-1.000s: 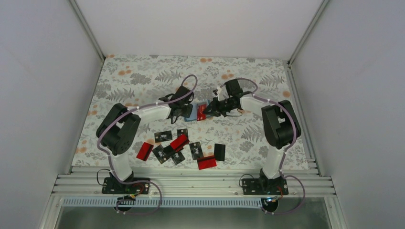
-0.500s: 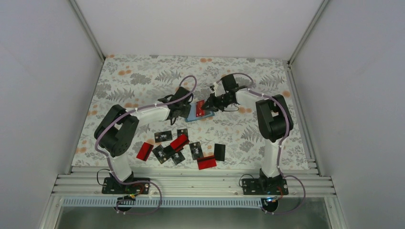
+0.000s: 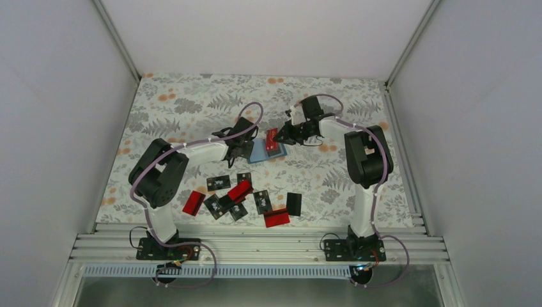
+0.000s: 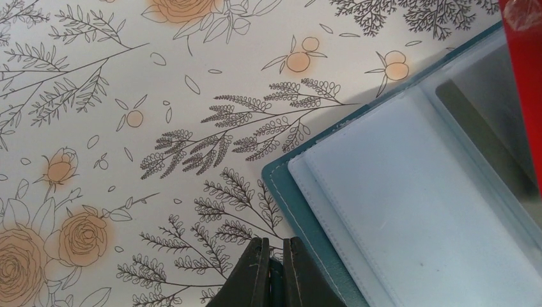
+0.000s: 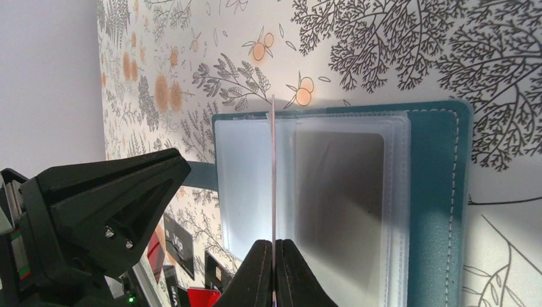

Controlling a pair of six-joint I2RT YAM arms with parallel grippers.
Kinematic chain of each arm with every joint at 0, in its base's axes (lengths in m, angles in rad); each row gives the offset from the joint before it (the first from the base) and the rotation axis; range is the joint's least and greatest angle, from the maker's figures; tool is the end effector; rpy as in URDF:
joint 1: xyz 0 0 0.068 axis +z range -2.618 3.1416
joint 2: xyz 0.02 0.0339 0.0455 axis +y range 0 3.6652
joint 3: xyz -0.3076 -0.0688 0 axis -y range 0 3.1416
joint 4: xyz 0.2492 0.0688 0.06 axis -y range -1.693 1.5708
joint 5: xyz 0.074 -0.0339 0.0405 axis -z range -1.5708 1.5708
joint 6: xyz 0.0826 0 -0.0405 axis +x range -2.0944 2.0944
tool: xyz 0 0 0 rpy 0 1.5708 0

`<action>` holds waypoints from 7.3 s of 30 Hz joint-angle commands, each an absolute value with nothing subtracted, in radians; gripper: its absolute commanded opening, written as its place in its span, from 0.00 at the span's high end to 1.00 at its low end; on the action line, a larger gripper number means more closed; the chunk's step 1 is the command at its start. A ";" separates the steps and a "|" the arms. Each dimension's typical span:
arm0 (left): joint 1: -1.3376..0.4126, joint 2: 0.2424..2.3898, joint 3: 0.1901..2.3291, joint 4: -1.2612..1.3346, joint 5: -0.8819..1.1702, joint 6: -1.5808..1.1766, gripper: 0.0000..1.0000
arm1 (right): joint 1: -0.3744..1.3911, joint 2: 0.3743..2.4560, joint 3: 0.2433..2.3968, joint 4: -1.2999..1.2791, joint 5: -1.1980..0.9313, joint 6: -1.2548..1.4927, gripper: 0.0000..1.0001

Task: Put the credit cards into the card holder

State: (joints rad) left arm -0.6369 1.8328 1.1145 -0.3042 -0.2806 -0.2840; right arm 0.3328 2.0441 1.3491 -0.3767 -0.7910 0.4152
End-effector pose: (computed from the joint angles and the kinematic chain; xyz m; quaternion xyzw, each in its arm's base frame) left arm 0.3406 -0.2235 0.1609 0.1300 0.9450 0.0015 0.3000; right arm 0.4092 0.2036 0.1578 -0.0582 0.8974 0.4308 0.0758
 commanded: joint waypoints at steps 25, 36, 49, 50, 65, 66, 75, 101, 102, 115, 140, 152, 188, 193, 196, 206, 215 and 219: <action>-0.631 1.873 1.139 -0.311 -0.281 -0.299 0.98 | 0.342 2.107 1.310 -0.291 -0.890 0.411 0.96; -0.633 1.877 1.138 -0.309 -0.277 -0.302 0.98 | 0.351 2.125 1.301 -0.281 -0.939 0.430 0.96; -0.634 1.865 1.133 -0.297 -0.276 -0.287 0.98 | 0.353 2.171 1.342 -0.339 -0.965 0.409 0.96; -0.634 1.862 1.130 -0.293 -0.275 -0.283 0.98 | 0.354 2.176 1.351 -0.346 -0.968 0.406 0.96; -0.634 1.860 1.117 -0.234 -0.239 -0.240 0.98 | 0.364 2.236 1.435 -0.397 -1.026 0.367 0.96; -0.632 1.860 1.114 -0.231 -0.235 -0.237 0.98 | 0.364 2.239 1.436 -0.397 -1.031 0.365 0.96; -0.632 1.858 1.110 -0.220 -0.223 -0.233 0.98 | 0.374 2.258 1.446 -0.383 -1.068 0.374 0.96; -0.606 1.806 1.043 -0.257 -0.174 -0.398 0.98 | 0.441 2.221 1.294 -0.129 -1.016 0.642 0.96; -0.599 1.795 1.033 -0.256 -0.174 -0.414 0.98 | 0.444 2.219 1.290 -0.123 -1.009 0.649 0.96; -0.576 1.700 0.940 -0.242 -0.145 -0.422 0.45 | 0.454 2.216 1.284 -0.138 -0.992 0.631 0.96; -0.567 1.730 0.843 -0.161 -0.054 -0.486 0.91 | 0.480 2.201 1.259 -0.073 -0.955 0.703 0.96; -0.562 1.707 0.792 -0.127 0.000 -0.512 0.96 | 0.523 2.186 1.227 -0.007 -0.899 0.780 0.96; -0.555 1.689 0.790 -0.137 0.025 -0.524 0.98 | 0.580 2.120 1.161 0.033 -0.807 0.840 0.90; -0.552 1.679 0.790 -0.147 0.010 -0.519 0.98 | 0.580 2.079 1.181 -0.034 -0.805 0.797 0.83; -0.551 1.673 0.791 -0.150 0.005 -0.516 0.98 | 0.578 2.056 1.183 -0.065 -0.801 0.782 0.82; -0.548 1.665 0.792 -0.156 -0.004 -0.513 0.98 | 0.571 2.004 1.214 -0.171 -0.752 0.714 0.71; -0.549 1.595 0.821 -0.240 -0.060 -0.500 0.97 | 0.573 1.932 1.246 -0.269 -0.665 0.618 0.71; -0.550 1.555 0.847 -0.277 -0.047 -0.478 0.96 | 0.576 1.935 1.277 -0.297 -0.648 0.561 0.80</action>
